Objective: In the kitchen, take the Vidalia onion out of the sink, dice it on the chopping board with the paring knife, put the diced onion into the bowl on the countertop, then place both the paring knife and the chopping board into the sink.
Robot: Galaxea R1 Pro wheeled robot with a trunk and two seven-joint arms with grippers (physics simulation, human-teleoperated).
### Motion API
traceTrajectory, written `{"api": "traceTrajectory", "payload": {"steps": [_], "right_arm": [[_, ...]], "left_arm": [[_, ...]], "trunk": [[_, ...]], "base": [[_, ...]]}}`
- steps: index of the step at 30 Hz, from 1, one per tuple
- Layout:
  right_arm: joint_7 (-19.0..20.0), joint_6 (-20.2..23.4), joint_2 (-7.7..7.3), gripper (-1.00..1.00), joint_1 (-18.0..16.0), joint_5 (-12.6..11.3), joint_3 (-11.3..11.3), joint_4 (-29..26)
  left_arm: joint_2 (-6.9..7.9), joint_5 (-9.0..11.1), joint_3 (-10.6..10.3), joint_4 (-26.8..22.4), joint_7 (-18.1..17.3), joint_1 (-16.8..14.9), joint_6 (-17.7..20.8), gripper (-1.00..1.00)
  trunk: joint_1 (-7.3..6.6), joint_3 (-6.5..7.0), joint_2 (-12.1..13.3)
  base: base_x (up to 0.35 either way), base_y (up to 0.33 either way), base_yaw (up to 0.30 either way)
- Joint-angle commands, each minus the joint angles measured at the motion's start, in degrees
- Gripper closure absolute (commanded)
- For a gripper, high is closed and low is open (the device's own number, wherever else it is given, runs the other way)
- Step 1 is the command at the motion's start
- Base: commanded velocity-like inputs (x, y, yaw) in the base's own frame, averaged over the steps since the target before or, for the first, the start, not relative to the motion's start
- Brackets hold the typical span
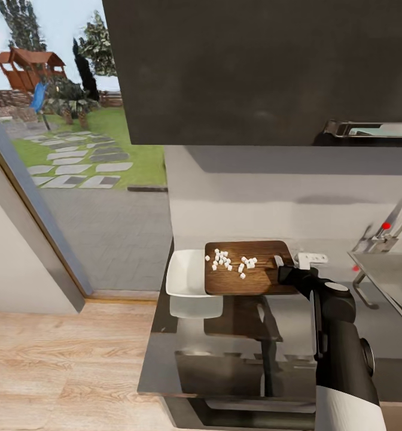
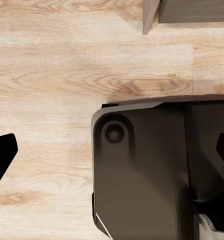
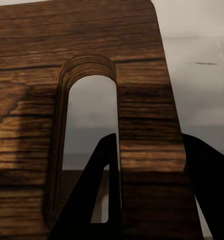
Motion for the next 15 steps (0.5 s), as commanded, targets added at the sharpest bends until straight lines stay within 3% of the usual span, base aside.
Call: {"api": "traceTrajectory", "payload": {"steps": [1,15], "right_arm": [[0.6,0.2,0.06,1.00,-0.1,0.5,-0.1,-0.1],[0.6,0.2,0.06,1.00,-0.1,0.6,-0.1,-0.1]], "left_arm": [[0.10,0.5,-0.5,-0.1,0.5,0.0,-0.1,-1.00],[0.10,0.5,-0.5,-0.1,0.5,0.0,-0.1,-1.00]], "trunk": [[0.04,-0.10,-0.1],[0.04,0.25,-0.1]], "base": [[0.000,0.000,0.000],[0.000,0.000,0.000]]}}
